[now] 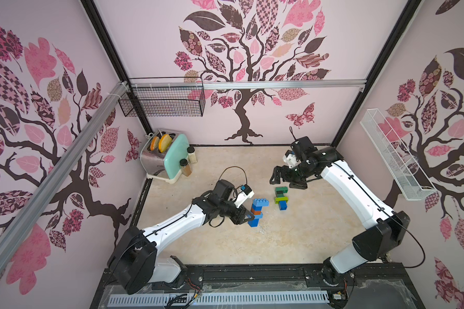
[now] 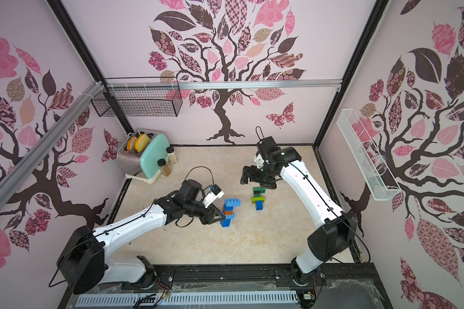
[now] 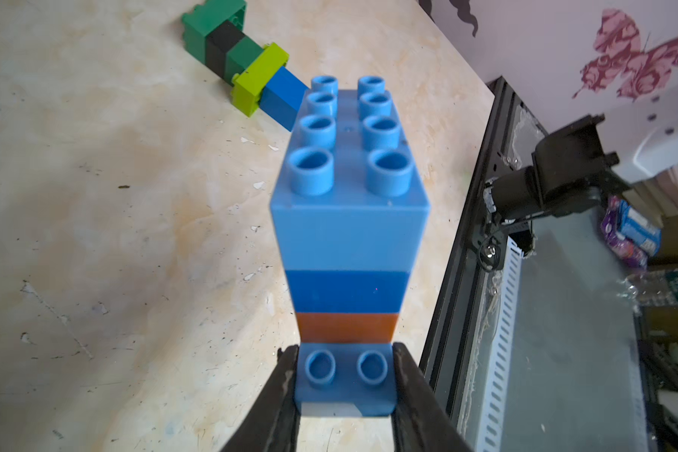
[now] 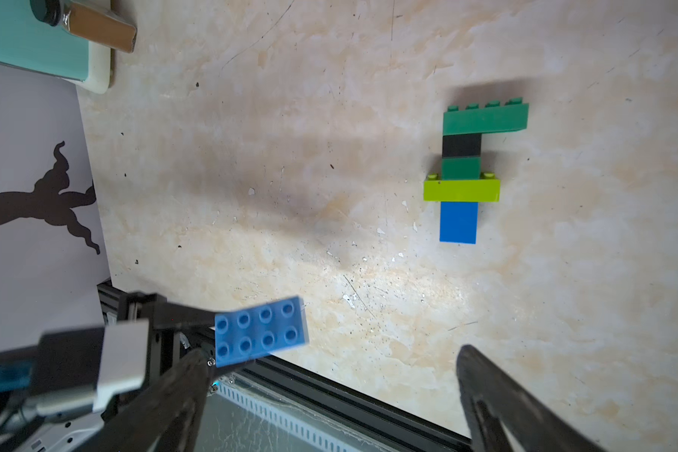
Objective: Assemble the letter f with lego
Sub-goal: Place the lego brick at the center of the board.
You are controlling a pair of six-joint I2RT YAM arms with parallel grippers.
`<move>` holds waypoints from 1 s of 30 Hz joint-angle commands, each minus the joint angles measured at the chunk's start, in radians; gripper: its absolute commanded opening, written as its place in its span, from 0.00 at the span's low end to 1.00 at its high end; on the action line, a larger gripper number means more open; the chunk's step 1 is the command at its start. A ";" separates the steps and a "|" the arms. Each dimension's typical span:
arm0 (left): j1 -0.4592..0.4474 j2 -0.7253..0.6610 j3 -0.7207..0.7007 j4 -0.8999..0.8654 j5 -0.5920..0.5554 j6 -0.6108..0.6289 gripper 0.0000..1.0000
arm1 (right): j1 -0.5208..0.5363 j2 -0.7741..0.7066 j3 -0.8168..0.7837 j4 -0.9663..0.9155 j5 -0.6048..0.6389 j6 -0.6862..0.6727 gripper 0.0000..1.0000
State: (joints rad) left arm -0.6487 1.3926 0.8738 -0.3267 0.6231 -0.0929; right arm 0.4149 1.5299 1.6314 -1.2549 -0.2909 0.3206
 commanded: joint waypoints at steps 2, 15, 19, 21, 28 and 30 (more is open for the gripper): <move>0.059 0.104 0.075 0.054 0.144 -0.104 0.36 | 0.004 -0.079 -0.089 0.033 0.016 -0.015 0.99; 0.121 0.403 0.258 0.009 0.149 -0.163 0.34 | 0.001 -0.199 -0.252 0.042 0.047 -0.031 0.99; 0.144 0.456 0.300 -0.012 0.139 -0.179 0.34 | -0.001 -0.221 -0.284 0.041 0.038 -0.032 0.99; 0.147 0.481 0.324 -0.030 0.125 -0.179 0.34 | -0.001 -0.230 -0.302 0.048 0.025 -0.033 0.99; 0.150 0.538 0.356 -0.033 0.107 -0.205 0.34 | -0.002 -0.247 -0.334 0.050 0.012 -0.035 0.99; 0.152 0.549 0.366 -0.039 0.102 -0.208 0.35 | -0.001 -0.248 -0.335 0.050 0.010 -0.037 0.99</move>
State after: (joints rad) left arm -0.5014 1.9274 1.2076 -0.3599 0.7296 -0.2897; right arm 0.4156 1.3075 1.2991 -1.2171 -0.2695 0.2943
